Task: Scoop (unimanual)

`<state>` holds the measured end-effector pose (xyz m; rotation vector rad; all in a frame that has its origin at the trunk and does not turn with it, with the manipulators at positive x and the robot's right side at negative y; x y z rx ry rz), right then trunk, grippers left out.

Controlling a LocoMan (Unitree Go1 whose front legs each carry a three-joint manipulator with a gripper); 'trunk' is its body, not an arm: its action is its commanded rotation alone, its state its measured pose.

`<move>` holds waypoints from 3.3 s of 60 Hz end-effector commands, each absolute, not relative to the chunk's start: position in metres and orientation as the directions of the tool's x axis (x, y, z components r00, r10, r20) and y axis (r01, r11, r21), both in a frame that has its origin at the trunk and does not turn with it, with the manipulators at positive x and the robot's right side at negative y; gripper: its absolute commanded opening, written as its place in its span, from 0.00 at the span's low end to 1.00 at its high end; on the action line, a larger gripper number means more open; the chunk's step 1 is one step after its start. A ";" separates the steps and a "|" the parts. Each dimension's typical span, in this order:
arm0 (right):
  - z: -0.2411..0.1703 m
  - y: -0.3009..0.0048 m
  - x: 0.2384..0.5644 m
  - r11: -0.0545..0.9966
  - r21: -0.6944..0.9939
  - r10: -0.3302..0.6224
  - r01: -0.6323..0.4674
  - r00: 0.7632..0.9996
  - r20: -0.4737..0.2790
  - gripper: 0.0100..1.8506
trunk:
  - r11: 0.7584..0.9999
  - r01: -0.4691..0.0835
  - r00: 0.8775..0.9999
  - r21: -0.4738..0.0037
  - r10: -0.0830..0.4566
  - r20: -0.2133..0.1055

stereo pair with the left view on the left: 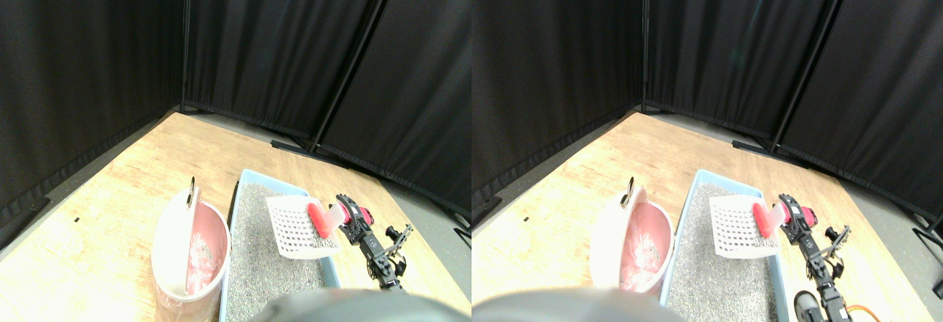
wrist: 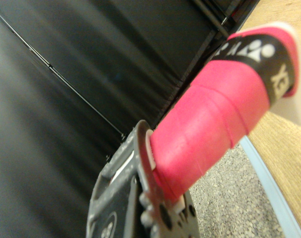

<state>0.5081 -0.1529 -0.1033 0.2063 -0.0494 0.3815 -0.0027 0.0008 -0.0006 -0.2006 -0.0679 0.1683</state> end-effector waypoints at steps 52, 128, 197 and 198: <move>-0.081 -0.108 0.497 0.832 0.157 0.522 -0.532 0.847 0.106 0.03 | 0.926 -0.277 0.955 -0.255 0.294 0.030; -0.083 -0.042 0.513 0.815 -0.017 0.577 -0.580 0.813 -0.080 0.03 | 0.881 -0.346 0.923 -0.322 0.382 0.054; -0.048 -0.021 0.508 0.732 -0.368 0.522 -0.573 0.819 -0.236 0.03 | 0.878 -0.349 0.922 -0.329 0.385 0.048; -0.050 -0.021 0.508 0.733 -0.363 0.524 -0.575 0.818 -0.238 0.03 | 0.877 -0.349 0.922 -0.329 0.385 0.048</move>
